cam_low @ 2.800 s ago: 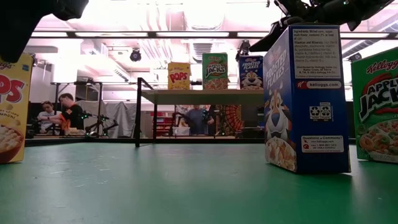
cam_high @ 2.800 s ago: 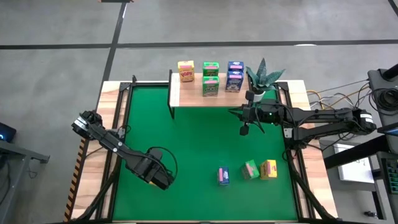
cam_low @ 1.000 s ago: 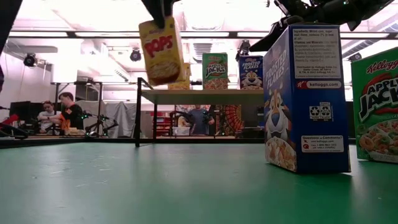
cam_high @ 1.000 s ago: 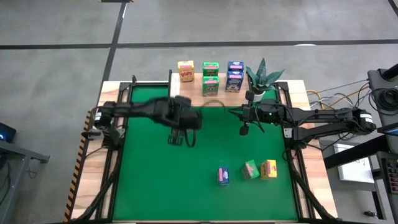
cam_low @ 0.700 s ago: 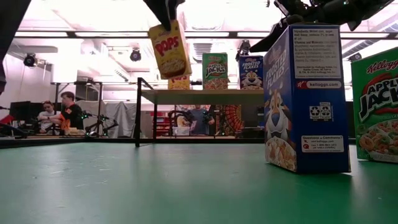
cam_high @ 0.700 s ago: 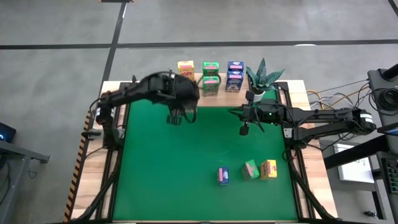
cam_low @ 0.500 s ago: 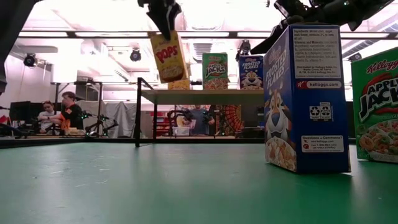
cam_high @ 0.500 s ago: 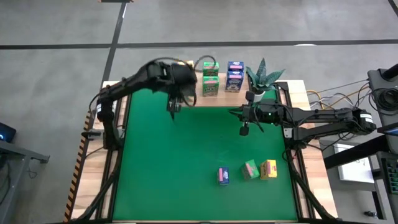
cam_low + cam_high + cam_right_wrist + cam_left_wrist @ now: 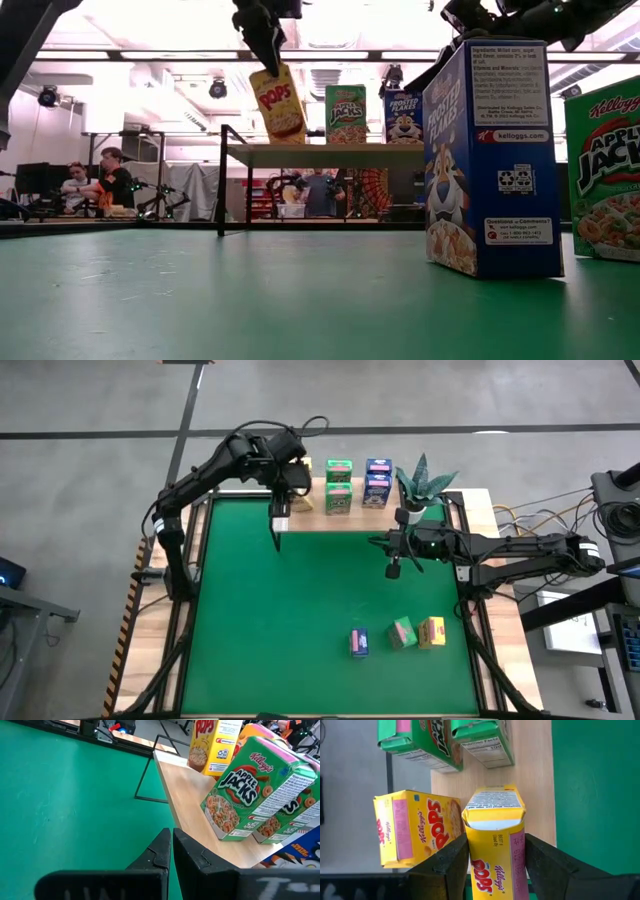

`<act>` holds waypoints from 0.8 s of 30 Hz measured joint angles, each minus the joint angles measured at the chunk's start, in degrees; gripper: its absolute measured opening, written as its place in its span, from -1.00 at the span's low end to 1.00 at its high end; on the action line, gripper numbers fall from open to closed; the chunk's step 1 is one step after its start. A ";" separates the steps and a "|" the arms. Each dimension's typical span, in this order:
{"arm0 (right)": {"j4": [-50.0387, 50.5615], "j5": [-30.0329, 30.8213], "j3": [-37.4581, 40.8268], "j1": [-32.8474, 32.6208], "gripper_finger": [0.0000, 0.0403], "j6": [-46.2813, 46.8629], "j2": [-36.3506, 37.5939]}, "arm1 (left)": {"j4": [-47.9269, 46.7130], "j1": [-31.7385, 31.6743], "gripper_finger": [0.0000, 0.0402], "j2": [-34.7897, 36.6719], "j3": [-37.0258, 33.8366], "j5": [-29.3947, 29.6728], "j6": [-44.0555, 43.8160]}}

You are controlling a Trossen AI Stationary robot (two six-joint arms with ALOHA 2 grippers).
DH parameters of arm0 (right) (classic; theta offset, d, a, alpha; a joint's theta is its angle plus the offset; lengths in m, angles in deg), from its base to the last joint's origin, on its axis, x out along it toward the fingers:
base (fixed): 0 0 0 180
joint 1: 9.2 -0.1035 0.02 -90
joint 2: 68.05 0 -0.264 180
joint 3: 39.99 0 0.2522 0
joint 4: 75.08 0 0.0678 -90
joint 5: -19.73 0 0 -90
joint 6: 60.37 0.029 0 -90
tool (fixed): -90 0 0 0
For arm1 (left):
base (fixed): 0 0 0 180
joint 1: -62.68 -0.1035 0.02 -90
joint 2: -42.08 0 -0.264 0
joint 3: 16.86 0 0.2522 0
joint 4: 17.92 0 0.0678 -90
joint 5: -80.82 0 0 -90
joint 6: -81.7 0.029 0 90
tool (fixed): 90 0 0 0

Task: Stack cereal on shelf
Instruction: Put the left yellow cereal box on the shelf aligned with the other yellow cereal box

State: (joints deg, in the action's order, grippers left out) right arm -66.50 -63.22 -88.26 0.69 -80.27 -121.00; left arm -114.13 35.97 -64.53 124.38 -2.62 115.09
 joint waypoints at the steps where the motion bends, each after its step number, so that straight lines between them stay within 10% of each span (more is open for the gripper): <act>1: 0.26 0.00 0.00 0.00 -0.96 0.00 0.00 | 0.17 -0.07 -0.19 0.00 -0.25 -0.06 -0.01; 24: 0.40 0.04 0.04 0.00 -0.96 -0.24 0.00 | 4.24 -0.50 0.12 -0.02 -4.50 0.54 -1.24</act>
State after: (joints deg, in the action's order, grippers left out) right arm -66.09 -63.17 -88.21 0.69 -80.51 -121.00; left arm -109.89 35.47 -64.55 119.88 -2.08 113.85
